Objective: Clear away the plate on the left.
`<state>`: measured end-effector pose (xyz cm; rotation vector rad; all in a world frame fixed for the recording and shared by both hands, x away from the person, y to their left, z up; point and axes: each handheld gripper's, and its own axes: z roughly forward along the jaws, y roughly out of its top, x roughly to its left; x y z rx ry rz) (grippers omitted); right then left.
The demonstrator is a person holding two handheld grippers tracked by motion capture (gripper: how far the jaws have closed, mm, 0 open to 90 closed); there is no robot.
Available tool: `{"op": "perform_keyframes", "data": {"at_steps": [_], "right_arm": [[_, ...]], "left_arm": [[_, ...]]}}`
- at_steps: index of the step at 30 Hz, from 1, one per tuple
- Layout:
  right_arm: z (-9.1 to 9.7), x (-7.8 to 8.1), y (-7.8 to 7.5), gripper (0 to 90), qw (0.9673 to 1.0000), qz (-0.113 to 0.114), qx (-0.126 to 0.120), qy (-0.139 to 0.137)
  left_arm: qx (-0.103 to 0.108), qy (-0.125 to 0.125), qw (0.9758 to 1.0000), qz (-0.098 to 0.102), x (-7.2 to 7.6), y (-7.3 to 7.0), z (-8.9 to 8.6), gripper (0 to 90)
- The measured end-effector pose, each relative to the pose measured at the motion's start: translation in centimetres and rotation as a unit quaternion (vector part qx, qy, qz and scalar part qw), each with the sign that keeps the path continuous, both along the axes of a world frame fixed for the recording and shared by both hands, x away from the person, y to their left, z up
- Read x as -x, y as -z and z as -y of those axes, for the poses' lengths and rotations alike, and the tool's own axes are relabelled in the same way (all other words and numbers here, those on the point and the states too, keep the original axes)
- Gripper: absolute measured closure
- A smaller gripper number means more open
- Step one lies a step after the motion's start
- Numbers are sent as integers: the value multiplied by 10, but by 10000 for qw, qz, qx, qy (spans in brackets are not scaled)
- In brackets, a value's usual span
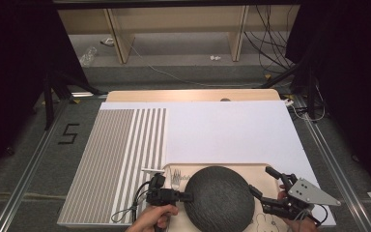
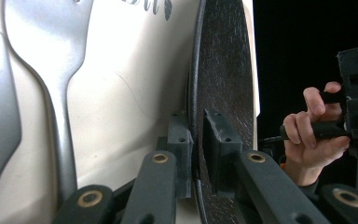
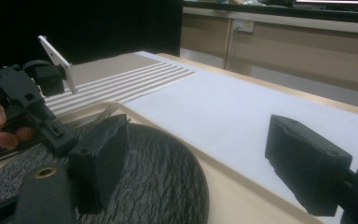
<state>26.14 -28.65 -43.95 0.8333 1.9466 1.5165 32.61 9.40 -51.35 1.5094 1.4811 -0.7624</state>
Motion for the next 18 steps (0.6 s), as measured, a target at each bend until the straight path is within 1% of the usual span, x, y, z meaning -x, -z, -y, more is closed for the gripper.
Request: {"op": "perform_keyframes", "data": {"at_steps": [4,8,11,13,14,16,18], "right_arm": [[0,0,0,223,10000,0,-13,-8],[0,0,0,223,10000,-3,-17,-10],[0,0,0,223,10000,0,-13,-8],[0,0,0,223,10000,1,-14,-8],[0,0,0,223,10000,0,-13,-6],[0,0,0,223,10000,-1,-12,-8],[0,0,0,223,10000,-9,5,-11]], "left_arm": [[-115,38,9999,43,0,-1,1,763],[-39,50,10000,14,-1,0,0,715],[-107,78,9999,112,0,-3,1,675],[-115,116,9998,132,-1,-5,0,641],[-138,174,9996,199,-1,-6,0,627],[-181,185,9993,282,-2,-9,-2,600],[-256,224,9986,398,-2,-14,-3,555]]}}
